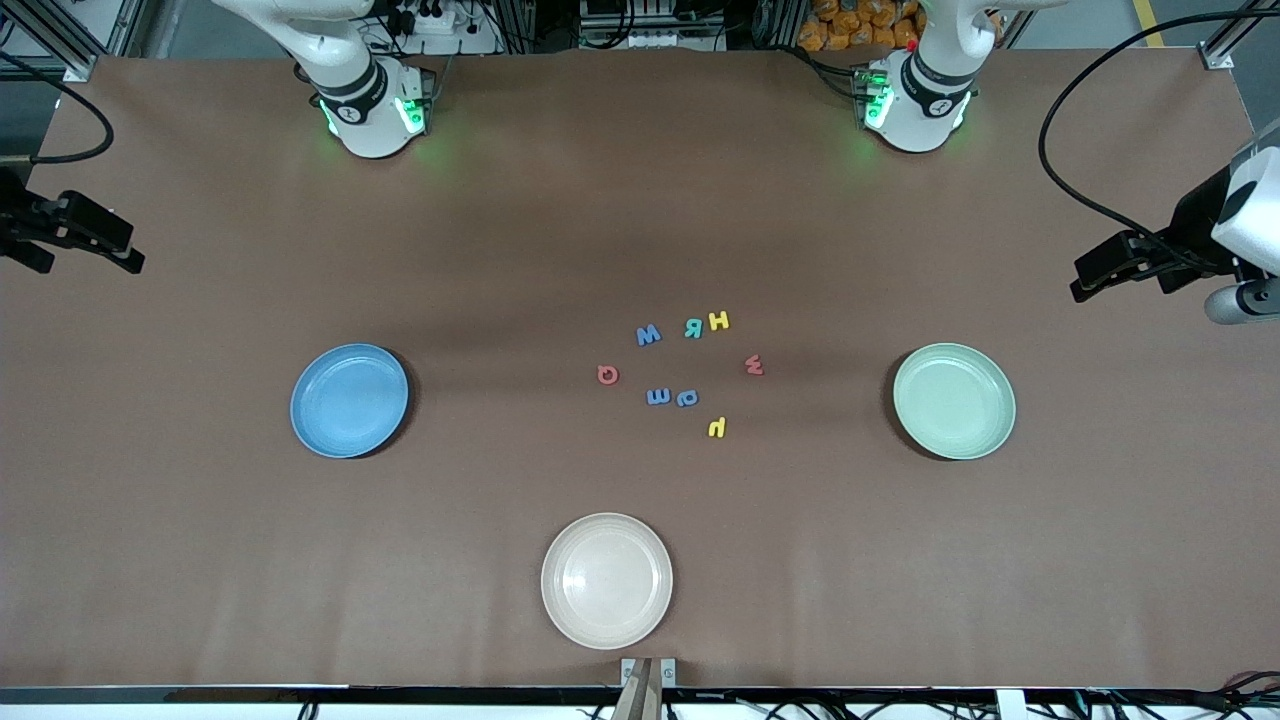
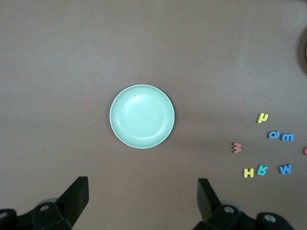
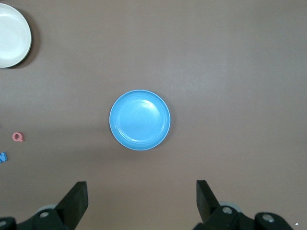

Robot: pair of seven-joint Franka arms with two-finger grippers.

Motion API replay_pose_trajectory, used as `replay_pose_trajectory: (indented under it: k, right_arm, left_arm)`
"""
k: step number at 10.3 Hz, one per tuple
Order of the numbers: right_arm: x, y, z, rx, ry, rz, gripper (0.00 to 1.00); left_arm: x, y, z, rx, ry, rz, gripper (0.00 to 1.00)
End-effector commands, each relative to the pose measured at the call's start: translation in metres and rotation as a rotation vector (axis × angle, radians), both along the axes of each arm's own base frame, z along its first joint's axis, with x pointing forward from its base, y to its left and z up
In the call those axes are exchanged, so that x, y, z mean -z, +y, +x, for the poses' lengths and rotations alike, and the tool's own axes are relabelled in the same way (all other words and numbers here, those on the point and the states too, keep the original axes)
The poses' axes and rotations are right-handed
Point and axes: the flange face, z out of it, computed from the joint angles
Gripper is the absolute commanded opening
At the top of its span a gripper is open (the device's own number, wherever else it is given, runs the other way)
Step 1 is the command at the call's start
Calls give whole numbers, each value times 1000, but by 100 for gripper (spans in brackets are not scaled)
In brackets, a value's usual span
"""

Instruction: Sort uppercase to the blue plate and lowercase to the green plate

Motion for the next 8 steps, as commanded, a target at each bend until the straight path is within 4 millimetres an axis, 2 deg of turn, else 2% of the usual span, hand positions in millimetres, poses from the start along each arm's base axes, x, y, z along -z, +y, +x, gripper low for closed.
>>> replay_pose_trajectory:
  k: [1,8]
  right_arm:
    - [-1,-1,-2,-2,-6,7,100]
    - [2,-4,-2,2,-1,11,100]
  left_arm:
    - [-6,-2,-5,10,6,-6,100]
    - [-4,-2,-7,14,21,-5,100]
